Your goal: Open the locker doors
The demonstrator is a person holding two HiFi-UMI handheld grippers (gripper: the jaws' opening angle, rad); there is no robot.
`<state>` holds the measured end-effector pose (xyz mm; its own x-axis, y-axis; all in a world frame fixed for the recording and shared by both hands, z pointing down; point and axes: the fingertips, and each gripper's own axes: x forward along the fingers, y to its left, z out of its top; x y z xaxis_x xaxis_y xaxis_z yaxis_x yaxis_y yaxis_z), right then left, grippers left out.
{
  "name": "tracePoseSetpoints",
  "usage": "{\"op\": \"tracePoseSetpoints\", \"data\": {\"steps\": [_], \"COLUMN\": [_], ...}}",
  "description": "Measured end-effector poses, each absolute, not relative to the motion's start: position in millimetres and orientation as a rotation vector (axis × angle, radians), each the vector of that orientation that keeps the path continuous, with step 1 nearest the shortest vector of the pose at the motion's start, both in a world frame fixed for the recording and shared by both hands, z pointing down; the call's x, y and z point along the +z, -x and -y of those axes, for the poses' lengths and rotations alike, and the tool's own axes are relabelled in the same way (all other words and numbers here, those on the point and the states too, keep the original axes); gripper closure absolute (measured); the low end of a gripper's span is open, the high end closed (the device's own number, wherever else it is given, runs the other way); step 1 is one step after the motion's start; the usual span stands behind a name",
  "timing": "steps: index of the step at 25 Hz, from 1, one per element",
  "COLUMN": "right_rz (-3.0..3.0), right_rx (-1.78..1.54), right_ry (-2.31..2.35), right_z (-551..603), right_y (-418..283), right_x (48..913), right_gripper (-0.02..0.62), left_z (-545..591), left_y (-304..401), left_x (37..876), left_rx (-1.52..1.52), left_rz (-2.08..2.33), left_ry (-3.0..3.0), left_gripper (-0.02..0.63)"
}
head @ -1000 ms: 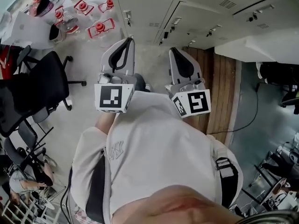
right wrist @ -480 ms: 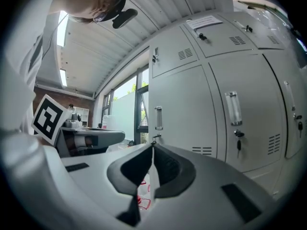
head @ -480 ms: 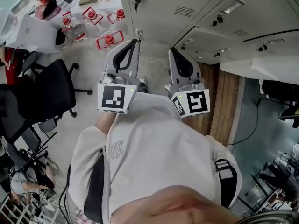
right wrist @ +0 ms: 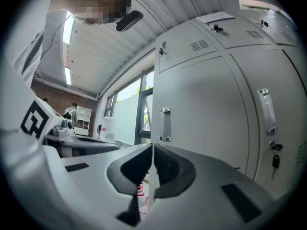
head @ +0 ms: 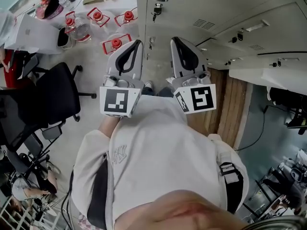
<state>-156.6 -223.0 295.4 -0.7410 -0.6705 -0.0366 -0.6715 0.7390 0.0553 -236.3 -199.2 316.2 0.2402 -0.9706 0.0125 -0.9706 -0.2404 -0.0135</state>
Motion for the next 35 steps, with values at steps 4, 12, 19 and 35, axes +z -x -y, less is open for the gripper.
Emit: {"op": "tracePoseSetpoints", "data": {"steps": [4,12,19,35], "right_rz": [-2.913,-2.958,-2.933,-2.918], "right_rx": [0.149,0.284,0.313,0.294], "right_ry": [1.086,1.042,1.094,1.213], "right_z": [234.7,259.5,291.4,319.0], "right_y": [173.9,205.7,228.5,246.7], "right_x": [284.0,270.6,261.0,271.3], "right_gripper": [0.580,0.577,0.514,0.514], "left_z": [200.7,200.2,195.1,189.7], "left_y": [251.4,263.6,271.0,279.5], "left_x": [315.6,308.3,306.5,312.4], "left_rx": [-0.025,-0.026,-0.043,-0.040], "left_rz": [-1.986,-2.048,-2.087,-2.088], "left_ry": [2.439,2.373,2.336,2.345], "left_gripper": [0.604,0.604,0.604,0.604]}}
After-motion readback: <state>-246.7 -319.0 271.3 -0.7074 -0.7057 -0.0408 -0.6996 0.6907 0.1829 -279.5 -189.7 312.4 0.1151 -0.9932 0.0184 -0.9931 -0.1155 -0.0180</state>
